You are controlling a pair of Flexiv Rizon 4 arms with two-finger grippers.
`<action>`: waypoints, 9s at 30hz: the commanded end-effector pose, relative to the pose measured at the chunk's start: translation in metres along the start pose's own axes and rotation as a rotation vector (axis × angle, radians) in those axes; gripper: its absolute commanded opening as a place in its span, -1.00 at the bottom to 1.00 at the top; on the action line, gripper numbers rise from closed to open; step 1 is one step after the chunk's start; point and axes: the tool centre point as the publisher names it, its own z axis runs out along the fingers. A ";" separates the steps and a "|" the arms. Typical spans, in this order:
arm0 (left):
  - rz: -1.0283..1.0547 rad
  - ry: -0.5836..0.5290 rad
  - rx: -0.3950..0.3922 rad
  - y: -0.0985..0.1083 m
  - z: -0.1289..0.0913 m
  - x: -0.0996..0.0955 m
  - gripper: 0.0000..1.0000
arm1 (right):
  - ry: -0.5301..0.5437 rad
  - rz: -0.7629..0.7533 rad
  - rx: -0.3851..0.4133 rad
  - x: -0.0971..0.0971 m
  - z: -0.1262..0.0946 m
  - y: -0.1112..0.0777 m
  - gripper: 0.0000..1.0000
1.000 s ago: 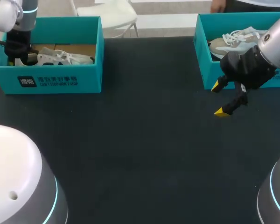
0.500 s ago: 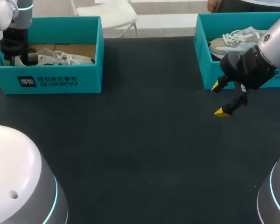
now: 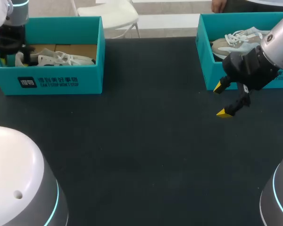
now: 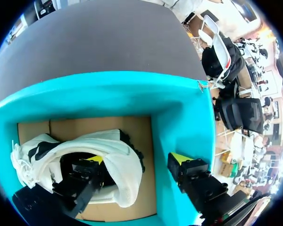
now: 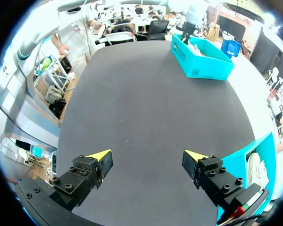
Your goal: Take the shoe out of the shoebox, open the shoe tongue, remove and reinsert the insole, then place the shoe into the shoebox
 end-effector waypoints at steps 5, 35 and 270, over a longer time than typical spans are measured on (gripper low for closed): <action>0.011 -0.020 -0.019 -0.001 -0.015 -0.001 0.75 | -0.001 0.001 0.003 0.000 0.001 0.000 1.00; -0.044 -0.226 -0.035 -0.042 -0.152 0.034 0.62 | -0.001 0.001 0.003 0.000 0.001 0.000 1.00; -0.058 -0.222 0.100 -0.088 -0.186 0.072 1.00 | -0.638 1.417 0.476 -0.446 -0.072 -0.307 -1.00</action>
